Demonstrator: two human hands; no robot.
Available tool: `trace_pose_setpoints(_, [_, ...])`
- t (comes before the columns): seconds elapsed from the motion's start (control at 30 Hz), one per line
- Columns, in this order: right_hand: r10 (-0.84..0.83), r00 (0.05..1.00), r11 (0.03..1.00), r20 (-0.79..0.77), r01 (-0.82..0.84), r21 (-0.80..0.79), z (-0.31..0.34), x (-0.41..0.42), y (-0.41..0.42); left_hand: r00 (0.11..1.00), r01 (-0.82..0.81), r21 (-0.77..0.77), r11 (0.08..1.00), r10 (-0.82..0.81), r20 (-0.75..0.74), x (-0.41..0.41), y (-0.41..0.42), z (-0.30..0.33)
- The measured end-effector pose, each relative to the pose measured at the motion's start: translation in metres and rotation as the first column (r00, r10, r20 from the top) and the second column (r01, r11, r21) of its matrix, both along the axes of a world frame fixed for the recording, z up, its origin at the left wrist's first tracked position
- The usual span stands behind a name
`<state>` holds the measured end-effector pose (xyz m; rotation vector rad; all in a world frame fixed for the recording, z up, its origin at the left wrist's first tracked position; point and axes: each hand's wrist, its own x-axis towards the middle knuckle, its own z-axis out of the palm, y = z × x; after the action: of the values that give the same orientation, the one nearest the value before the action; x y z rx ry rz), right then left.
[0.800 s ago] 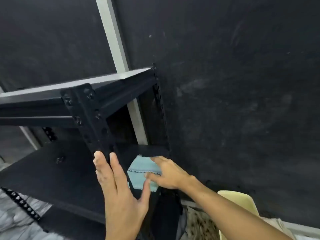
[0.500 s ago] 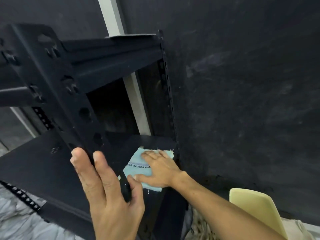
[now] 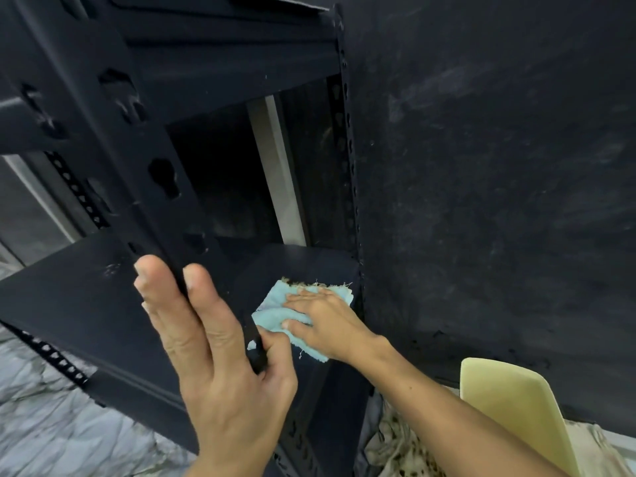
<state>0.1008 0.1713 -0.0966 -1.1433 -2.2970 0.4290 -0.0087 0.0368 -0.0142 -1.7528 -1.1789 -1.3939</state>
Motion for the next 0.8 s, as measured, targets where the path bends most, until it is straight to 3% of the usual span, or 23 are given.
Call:
trace_pose_setpoints(0.23, [-0.065, 0.984, 0.993, -0.166, 0.080, 0.087, 0.002, 0.040, -0.054, 1.000, -0.028, -0.035, 0.999, 0.028, 0.006, 0.001, -0.002, -0.002])
trace_pose_setpoints(0.37, [-0.130, 0.980, 0.985, -0.151, 0.146, 0.095, 0.016, 0.094, -0.100, 0.997, -0.003, -0.094, 0.996, 0.010, 0.080, 0.007, -0.008, 0.000])
trace_pose_setpoints(0.5, [-0.249, 0.959, 0.961, -0.134, 0.262, 0.090, 0.036, 0.149, -0.159, 0.970, 0.072, -0.291, 0.954, 0.000, 0.242, 0.026, -0.037, 0.002])
trace_pose_setpoints(0.6, [-0.394, 0.908, 0.917, -0.143, 0.398, -0.001, 0.044, 0.196, -0.207, 0.956, 0.160, -0.394, 0.905, -0.043, 0.291, 0.048, -0.069, -0.013])
trace_pose_setpoints(0.67, [-0.460, 0.879, 0.888, -0.127, 0.459, -0.040, 0.041, 0.226, -0.236, 0.948, 0.216, -0.526, 0.823, -0.047, 0.315, 0.069, -0.091, -0.025])
trace_pose_setpoints(0.73, [-0.514, 0.849, 0.858, -0.125, 0.508, -0.073, 0.032, 0.250, -0.260, 0.929, 0.318, -0.720, 0.616, -0.051, 0.367, 0.095, -0.104, -0.045])
trace_pose_setpoints(0.8, [-0.560, 0.821, 0.828, -0.108, 0.553, -0.090, 0.018, 0.271, -0.274, 0.924, 0.378, -0.818, 0.434, -0.123, 0.362, 0.122, -0.108, -0.075])
